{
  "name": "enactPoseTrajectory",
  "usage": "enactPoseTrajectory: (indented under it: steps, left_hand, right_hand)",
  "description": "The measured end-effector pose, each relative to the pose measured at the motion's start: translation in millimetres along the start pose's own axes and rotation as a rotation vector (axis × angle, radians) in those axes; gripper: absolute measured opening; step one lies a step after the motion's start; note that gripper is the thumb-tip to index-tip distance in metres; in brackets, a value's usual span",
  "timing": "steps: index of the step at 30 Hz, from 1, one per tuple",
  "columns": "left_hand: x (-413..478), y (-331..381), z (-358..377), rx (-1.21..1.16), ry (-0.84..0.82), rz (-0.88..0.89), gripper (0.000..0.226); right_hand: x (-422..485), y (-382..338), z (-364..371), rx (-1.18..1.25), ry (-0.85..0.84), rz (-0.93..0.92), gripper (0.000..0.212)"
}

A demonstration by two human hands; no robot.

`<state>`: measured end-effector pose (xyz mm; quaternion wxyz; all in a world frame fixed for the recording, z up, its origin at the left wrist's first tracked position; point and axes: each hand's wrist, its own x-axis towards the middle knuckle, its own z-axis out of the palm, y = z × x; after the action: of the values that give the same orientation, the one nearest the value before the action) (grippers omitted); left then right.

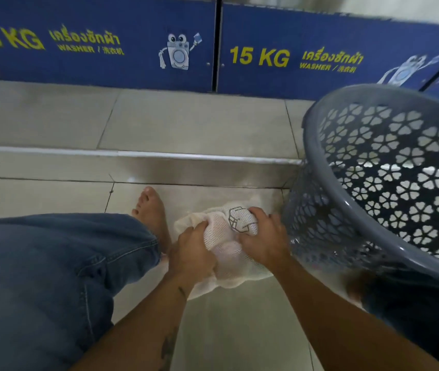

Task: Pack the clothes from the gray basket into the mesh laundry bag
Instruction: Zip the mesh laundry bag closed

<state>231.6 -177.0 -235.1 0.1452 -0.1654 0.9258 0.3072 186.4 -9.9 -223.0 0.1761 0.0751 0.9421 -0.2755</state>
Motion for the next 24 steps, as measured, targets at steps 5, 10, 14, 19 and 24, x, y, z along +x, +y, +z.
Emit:
enactPoseTrajectory:
  steps: [5, 10, 14, 19, 24]
  left_hand:
    - [-27.3, 28.0, -40.5, -0.134, 0.169, 0.159, 0.066]
    - [-47.7, 63.1, -125.4, -0.179, 0.373, 0.307, 0.065]
    - [-28.1, 80.7, -199.2, 0.069, 0.448, 0.35, 0.072]
    - [37.5, 91.8, -243.0, 0.261, 0.427, 0.419, 0.072]
    - [155.8, 87.0, -228.0, 0.331, 0.389, 0.434, 0.075]
  right_hand:
    - [-42.2, -39.7, -66.8, -0.086, 0.158, -0.097, 0.074]
    - [-77.4, -90.7, -120.7, 0.001, 0.329, -0.199, 0.078]
    - [-65.2, -131.2, -141.6, 0.136, 0.344, -0.232, 0.081]
    - [1.0, -167.4, -156.1, 0.203, 0.284, -0.255, 0.078]
    - [124.9, -178.9, -142.1, 0.183, 0.259, -0.219, 0.077]
